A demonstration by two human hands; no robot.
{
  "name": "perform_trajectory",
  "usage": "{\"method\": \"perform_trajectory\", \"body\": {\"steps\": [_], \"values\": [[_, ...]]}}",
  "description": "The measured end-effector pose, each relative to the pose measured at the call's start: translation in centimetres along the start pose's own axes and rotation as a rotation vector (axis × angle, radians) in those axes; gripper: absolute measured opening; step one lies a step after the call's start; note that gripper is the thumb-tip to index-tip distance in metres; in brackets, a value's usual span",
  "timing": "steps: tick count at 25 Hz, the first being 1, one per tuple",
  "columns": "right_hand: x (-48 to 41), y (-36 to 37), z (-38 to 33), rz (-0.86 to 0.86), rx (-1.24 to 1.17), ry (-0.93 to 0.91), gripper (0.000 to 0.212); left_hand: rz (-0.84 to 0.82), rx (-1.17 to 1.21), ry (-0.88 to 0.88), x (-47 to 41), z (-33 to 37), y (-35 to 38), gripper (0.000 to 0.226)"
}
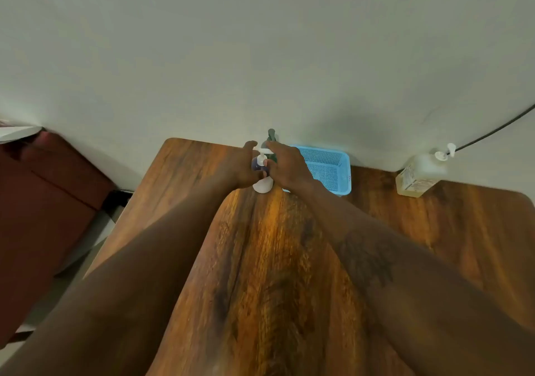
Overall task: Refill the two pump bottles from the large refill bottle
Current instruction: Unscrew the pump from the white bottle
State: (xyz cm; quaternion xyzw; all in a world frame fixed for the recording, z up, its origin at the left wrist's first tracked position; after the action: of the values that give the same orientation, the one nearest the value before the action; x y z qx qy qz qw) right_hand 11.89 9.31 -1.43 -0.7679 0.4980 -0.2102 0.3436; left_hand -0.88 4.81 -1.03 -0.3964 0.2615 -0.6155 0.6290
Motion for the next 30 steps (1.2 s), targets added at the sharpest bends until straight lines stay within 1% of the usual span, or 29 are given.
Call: {"method": "perform_trajectory", "body": {"steps": [2,5,6,11,15,17,20,22,24,27,30], "values": [[-0.5,0.1,0.1,0.017,0.000,0.009,0.041,0.001,-0.029,0.019,-0.5,-0.1,0.3,0.082],[-0.4,0.0,0.1,0.092,-0.004,0.014,0.021,0.003,-0.051,0.051,-0.6,-0.5,1.1,0.067],[-0.3,-0.3,0.0,0.111,-0.020,0.022,0.019,-0.004,-0.049,0.062,-0.4,-0.3,1.3,0.065],[1.6,-2.3,-0.4,0.126,-0.103,0.025,0.019,-0.015,-0.039,0.097,1.2,0.3,1.9,0.065],[4.7,-5.9,-1.1,0.199,-0.186,-0.002,0.018,0.006,0.051,0.153,4.0,1.8,1.9,0.078],[6.4,-8.2,-1.0,0.217,-0.228,0.004,0.018,0.049,0.083,0.178,5.9,3.3,2.0,0.076],[9.3,-10.9,-0.6,0.236,-0.290,-0.003,0.018,0.134,0.117,0.249,8.3,6.3,2.3,0.063],[11.3,-11.9,0.0,0.253,-0.310,-0.014,0.018,0.177,0.166,0.312,9.9,8.3,3.3,0.060],[13.1,-12.2,1.3,0.275,-0.336,-0.024,0.017,0.223,0.220,0.343,11.1,9.2,5.1,0.060],[15.7,-12.2,4.0,0.333,-0.344,-0.039,0.018,0.325,0.263,0.342,12.4,9.2,7.9,0.064],[18.0,-11.0,6.4,0.387,-0.312,-0.043,0.033,0.346,0.215,0.404,13.1,9.5,10.5,0.073]]}}
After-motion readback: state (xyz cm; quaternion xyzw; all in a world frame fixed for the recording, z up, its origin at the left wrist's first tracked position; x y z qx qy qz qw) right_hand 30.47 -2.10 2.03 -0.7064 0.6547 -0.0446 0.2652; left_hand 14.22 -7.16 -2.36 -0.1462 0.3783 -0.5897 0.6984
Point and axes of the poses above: each hand's wrist, its own x-axis away from the middle knuckle, its own y-axis out of the palm, z = x × y, the point moved 5 cm from there along -x, towards the middle knuckle, and after that the axes turned 5 degrees about y, right-handed, at the moved point
